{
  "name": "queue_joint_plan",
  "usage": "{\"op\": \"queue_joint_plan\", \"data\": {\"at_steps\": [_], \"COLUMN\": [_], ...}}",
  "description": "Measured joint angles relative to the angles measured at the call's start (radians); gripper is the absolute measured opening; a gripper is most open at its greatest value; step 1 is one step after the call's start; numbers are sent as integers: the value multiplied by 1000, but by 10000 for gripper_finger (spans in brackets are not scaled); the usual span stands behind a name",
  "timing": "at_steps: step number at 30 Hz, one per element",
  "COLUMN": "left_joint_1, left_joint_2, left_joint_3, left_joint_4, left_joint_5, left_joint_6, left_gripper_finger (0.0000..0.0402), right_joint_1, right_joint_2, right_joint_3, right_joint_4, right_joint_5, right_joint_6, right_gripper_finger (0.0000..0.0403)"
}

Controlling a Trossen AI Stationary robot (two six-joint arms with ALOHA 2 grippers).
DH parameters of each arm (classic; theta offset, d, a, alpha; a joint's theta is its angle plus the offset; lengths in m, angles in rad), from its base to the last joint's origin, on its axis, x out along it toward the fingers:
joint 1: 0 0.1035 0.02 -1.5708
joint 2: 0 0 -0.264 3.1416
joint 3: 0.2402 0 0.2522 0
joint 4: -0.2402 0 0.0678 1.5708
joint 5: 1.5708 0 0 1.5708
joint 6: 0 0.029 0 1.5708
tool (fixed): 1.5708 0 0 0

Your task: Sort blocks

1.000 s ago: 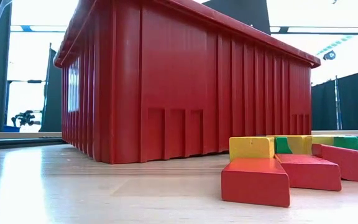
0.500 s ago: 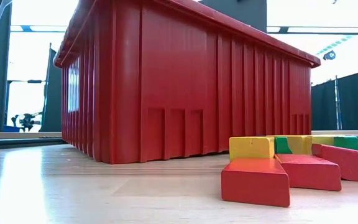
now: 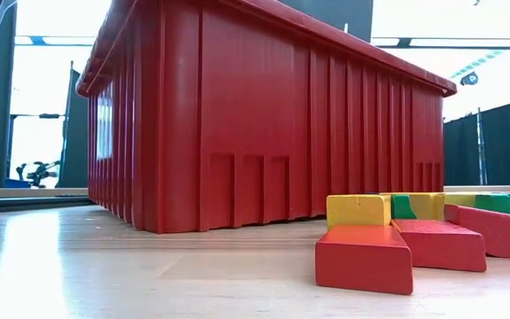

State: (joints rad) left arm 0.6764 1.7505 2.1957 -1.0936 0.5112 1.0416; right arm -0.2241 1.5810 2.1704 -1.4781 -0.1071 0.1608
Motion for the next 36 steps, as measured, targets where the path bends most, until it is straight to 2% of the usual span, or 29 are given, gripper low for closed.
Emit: {"op": "queue_joint_plan", "data": {"at_steps": [7, 13, 26, 30, 36], "left_joint_1": [2, 3, 2, 1, 1], "left_joint_2": [17, 27, 30, 31, 32], "left_joint_3": [2, 3, 3, 3, 3], "left_joint_4": [1, 1, -10, -8, 0], "left_joint_5": [3, 30, 61, 64, 94], "left_joint_6": [-5, -6, -7, -7, -9], "left_gripper_finger": [1, 1, 0, 0, 0], "right_joint_1": [2, 3, 3, 7, 9], "right_joint_2": [0, 0, 0, 0, 0], "right_joint_3": [0, 0, 0, 0, 0], "right_joint_4": [14, 58, 77, 111, 122], "right_joint_5": [-29, -105, -172, -225, -241], "right_joint_6": [2, 3, -2, -20, -27], "right_gripper_finger": [1, 1, 1, 1, 0]}}
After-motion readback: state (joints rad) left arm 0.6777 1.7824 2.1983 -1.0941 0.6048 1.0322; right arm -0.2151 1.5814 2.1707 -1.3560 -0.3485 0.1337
